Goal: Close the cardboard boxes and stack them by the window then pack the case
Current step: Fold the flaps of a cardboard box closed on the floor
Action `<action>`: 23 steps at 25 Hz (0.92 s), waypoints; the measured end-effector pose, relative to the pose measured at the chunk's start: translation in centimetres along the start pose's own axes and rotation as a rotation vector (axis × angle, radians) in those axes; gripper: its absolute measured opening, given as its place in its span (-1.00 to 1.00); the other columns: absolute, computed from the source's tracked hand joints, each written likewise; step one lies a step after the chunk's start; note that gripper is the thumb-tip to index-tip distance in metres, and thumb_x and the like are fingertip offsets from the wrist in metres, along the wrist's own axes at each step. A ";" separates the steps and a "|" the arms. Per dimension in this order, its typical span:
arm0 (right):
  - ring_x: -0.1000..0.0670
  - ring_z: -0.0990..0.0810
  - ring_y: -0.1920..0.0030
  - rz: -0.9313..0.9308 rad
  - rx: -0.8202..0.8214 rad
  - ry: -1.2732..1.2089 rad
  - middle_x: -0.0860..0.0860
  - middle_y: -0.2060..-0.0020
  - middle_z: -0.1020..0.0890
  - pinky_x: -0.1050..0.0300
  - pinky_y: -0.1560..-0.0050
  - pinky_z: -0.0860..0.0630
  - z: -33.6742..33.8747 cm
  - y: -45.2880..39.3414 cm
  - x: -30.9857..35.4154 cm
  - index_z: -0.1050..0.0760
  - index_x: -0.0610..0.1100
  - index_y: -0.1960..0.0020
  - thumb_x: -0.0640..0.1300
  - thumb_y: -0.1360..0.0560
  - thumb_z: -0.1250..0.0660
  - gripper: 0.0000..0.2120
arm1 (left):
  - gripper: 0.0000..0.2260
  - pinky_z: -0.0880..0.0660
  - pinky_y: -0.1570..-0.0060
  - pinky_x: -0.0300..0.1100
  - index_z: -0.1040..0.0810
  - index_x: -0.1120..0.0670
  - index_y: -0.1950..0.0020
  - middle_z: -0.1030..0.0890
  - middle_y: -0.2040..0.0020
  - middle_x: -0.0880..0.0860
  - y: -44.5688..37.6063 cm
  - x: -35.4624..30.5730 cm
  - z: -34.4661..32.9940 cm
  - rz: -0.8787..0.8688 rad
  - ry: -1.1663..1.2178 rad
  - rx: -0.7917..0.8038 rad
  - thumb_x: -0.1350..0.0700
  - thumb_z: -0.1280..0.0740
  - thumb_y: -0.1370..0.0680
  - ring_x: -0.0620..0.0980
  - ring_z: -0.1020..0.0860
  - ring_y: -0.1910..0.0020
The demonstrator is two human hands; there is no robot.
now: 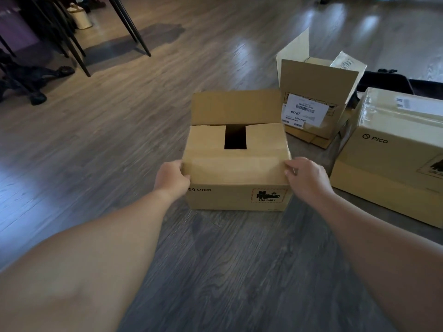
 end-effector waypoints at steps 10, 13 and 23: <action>-0.04 -0.58 0.42 0.029 -0.058 0.086 -0.01 0.52 -0.58 0.12 0.34 -0.57 3.3 3.0 -2.9 -0.53 -0.15 0.47 -0.24 -0.42 -0.26 -0.71 | -0.28 -0.50 -0.11 -0.12 -0.34 -0.04 -0.54 -0.52 -0.39 0.05 -1.3 -3.6 -2.7 -0.090 -0.176 0.153 -0.10 -0.54 -0.44 0.13 -0.49 -0.33; -0.08 -0.52 0.43 -0.107 -0.104 0.044 -0.01 0.51 -0.53 -0.03 0.38 -0.55 5.1 2.3 -5.0 -0.44 -0.17 0.45 -0.20 -0.45 -0.24 -0.70 | -0.26 -0.40 -0.34 -0.04 -0.37 -0.06 -0.53 -0.50 -0.42 0.08 -0.6 -4.6 -3.7 -0.165 -0.258 0.241 -0.10 -0.57 -0.40 0.12 -0.46 -0.38; -0.10 -0.47 0.04 -0.347 -0.209 -0.089 -0.06 0.06 -0.56 0.06 0.09 -0.38 9.1 -0.6 -9.3 -0.46 -0.13 -0.09 -0.10 -0.43 -0.31 -0.75 | -0.26 -0.35 -0.35 -0.14 -0.39 -0.10 -0.52 -0.51 -0.41 0.03 1.5 -7.0 -5.8 -0.261 -0.253 0.376 -0.06 -0.59 -0.39 0.02 -0.45 -0.39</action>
Point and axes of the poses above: each hand's wrist, its own y-axis away from the middle knuckle, its own z-axis out of the back of the hand, x = y × z, the point moved 8 cm from there along -y, towards the middle knuckle
